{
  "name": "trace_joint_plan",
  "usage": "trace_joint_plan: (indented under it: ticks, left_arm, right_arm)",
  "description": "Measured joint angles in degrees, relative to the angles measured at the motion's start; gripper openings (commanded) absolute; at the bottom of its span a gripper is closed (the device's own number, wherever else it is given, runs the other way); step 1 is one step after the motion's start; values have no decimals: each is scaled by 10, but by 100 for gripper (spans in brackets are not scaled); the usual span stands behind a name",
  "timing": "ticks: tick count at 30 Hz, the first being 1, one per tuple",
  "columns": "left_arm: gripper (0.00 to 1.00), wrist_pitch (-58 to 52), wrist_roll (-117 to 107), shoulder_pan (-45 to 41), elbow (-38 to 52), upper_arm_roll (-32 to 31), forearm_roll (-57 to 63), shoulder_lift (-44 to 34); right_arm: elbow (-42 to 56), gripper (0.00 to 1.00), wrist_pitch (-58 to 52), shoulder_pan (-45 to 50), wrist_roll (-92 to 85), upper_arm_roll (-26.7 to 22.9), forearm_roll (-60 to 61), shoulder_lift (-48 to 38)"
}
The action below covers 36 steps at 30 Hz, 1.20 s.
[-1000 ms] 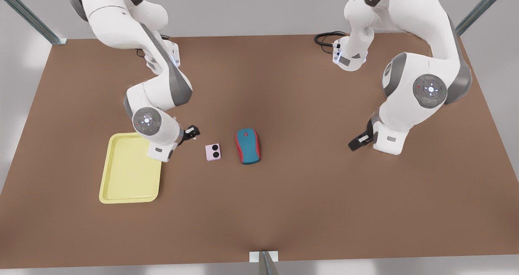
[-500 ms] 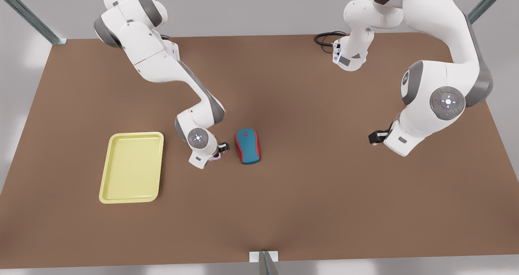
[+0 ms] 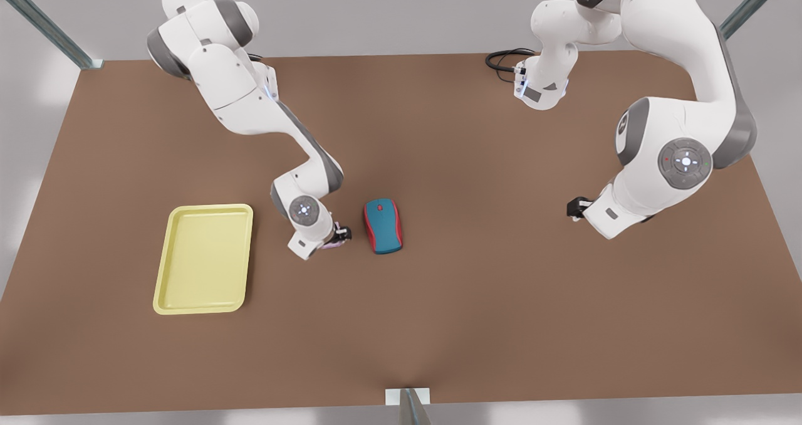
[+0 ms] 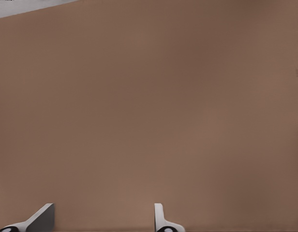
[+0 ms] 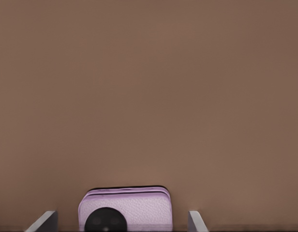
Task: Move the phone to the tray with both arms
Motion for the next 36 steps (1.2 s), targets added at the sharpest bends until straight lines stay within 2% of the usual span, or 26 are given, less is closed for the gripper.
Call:
trace_joint_plan:
  ticks: [7,18,22,24,29,36]
  left_arm:
    - [100,0,22,-3,-2,-3,13,3]
    - [100,1,32,-8,-1,-6,24,6]
    - [100,1,34,-8,-1,-6,24,6]
    - [100,2,35,-8,-2,-6,24,7]
    - [100,2,37,-8,-1,-6,25,10]
    - [100,3,39,-8,0,-6,25,11]
  right_arm:
    - [-39,100,17,1,19,1,-4,-8]
    - [-42,100,37,2,33,1,-6,0]
    - [-41,87,40,2,34,1,-6,1]
    - [-41,87,40,2,35,1,-6,0]
    - [-41,78,39,2,34,1,-4,-1]
    - [-39,78,34,-4,27,1,-3,-11]
